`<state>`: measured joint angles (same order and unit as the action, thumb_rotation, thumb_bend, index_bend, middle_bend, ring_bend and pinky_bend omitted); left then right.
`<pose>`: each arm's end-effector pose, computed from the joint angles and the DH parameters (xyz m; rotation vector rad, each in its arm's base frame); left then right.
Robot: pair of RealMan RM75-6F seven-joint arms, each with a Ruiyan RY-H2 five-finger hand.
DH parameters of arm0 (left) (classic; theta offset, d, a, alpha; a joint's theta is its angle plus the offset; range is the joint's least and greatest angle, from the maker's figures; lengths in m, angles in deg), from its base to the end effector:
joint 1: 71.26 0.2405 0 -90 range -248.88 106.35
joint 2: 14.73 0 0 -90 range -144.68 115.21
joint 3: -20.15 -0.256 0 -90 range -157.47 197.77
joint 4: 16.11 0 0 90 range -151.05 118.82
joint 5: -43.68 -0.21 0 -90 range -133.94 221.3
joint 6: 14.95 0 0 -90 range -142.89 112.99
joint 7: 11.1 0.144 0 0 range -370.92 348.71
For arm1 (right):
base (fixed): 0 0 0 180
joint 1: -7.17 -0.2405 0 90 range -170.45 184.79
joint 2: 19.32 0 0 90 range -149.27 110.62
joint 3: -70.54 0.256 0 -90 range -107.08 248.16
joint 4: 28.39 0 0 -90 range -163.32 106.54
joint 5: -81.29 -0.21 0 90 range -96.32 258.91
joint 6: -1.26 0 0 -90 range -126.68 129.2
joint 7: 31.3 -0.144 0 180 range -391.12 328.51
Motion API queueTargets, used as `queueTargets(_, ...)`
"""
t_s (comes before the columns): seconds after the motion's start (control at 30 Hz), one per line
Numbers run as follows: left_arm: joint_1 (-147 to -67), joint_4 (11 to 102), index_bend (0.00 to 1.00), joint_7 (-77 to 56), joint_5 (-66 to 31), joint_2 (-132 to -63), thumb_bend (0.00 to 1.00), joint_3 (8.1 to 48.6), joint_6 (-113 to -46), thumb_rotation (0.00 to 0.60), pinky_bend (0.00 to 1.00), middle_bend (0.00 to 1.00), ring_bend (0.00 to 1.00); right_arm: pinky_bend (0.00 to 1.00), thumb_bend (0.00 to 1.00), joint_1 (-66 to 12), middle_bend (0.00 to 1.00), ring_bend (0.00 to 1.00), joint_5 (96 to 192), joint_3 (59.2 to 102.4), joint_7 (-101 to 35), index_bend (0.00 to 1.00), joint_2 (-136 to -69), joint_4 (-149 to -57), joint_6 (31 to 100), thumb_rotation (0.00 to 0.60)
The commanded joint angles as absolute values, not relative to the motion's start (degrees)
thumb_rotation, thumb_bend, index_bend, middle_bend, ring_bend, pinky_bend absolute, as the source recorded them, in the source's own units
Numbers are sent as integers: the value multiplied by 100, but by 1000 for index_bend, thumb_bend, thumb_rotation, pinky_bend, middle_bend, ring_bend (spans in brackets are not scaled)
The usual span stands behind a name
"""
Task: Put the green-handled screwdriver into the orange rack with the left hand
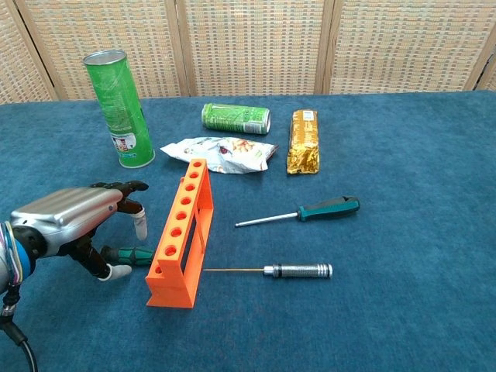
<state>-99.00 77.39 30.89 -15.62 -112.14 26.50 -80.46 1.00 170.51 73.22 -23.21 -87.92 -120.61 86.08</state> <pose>-0.1731 0.2517 -0.0560 -1.7929 -1.0209 -0.7138 -0.2926 -0.1862 0.1304 1.4739 -0.8177 0.9016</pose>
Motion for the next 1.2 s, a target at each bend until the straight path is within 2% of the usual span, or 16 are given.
queueTargets(0.03, -9926, 7706, 429, 3111, -1532, -11237, 257, 2640, -8055, 600, 0, 0, 0, 0, 241, 100, 0, 0, 17054, 7321, -2327, 0, -8791, -12061, 8609, 600)
queueTargets(0.3, -9999, 7553, 485, 3154, -1410, -11353, 285, 2627, -8059, 600, 0, 0, 0, 0, 243, 108, 0, 0, 17053, 7328, -2361, 0, -8782, -12059, 8629, 600)
queueTargets(0.47, -10028, 7448, 550, 3150, -1371, -11430, 374, 2620, -8086, 600, 0, 0, 0, 0, 244, 107, 0, 0, 17064, 7324, -2378, 0, -8777, -12056, 8632, 600)
queueTargets(0.7, -9997, 7531, 556, 2981, -1532, -11395, 382, 2614, -8245, 600, 0, 0, 0, 0, 246, 104, 0, 0, 17084, 7315, -2369, 0, -8782, -12054, 8631, 600)
queueTargets(1.0, -9821, 8333, 556, 2323, -1984, -10754, 383, 2796, -8655, 600, 0, 0, 0, 0, 245, 106, 0, 0, 17079, 7312, -2359, 0, -8784, -12058, 8625, 600)
queueTargets(1.2, -9604, 9127, 559, 1019, -2307, -10177, 383, 3081, -8784, 600, 0, 3, 0, 0, 241, 99, 0, 0, 17084, 7301, -2293, 0, -8803, -12070, 8604, 600)
